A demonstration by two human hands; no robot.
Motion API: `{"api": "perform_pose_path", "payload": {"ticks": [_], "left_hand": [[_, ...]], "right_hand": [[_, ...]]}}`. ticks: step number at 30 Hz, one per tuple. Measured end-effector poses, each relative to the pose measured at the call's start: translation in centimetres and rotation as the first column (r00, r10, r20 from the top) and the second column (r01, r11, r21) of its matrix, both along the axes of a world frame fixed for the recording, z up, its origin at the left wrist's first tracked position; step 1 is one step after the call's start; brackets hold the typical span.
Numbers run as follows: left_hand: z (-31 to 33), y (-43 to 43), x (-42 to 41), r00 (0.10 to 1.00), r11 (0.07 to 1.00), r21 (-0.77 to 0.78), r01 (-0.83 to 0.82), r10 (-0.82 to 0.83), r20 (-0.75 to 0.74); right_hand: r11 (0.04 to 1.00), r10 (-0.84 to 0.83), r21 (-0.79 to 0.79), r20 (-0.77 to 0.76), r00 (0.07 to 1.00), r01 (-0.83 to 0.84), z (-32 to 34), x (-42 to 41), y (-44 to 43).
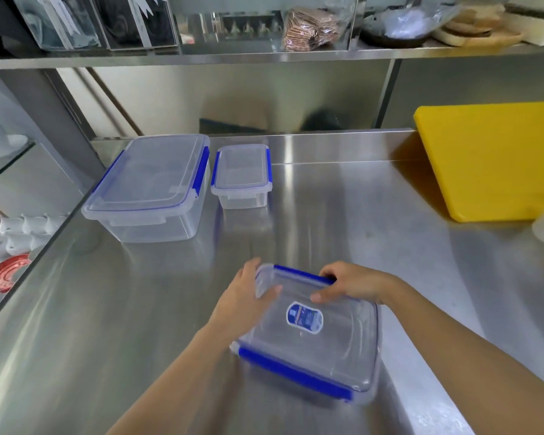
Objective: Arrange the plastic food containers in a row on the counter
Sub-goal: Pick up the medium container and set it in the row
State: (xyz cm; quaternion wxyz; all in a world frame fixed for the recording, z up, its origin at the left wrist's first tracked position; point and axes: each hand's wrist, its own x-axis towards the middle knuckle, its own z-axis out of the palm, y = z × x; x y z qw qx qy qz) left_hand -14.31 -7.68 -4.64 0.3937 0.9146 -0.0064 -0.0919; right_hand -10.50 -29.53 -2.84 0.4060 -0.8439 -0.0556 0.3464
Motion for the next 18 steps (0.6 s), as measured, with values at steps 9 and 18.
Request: {"api": "perform_pose_path", "payload": {"ticks": [9, 18], "left_hand": [[-0.2, -2.5, 0.1, 0.968, 0.973, 0.099, -0.21, 0.193, 0.158], [-2.0, -2.6, 2.4, 0.974, 0.974, -0.086, 0.209, -0.215, -0.07]], "right_hand": [[0.733, -0.669, 0.219, 0.067, 0.74, 0.644, -2.4, 0.3, 1.0], [0.982, -0.09, 0.163, -0.02, 0.996, 0.092, -2.7, 0.7, -4.2]]}}
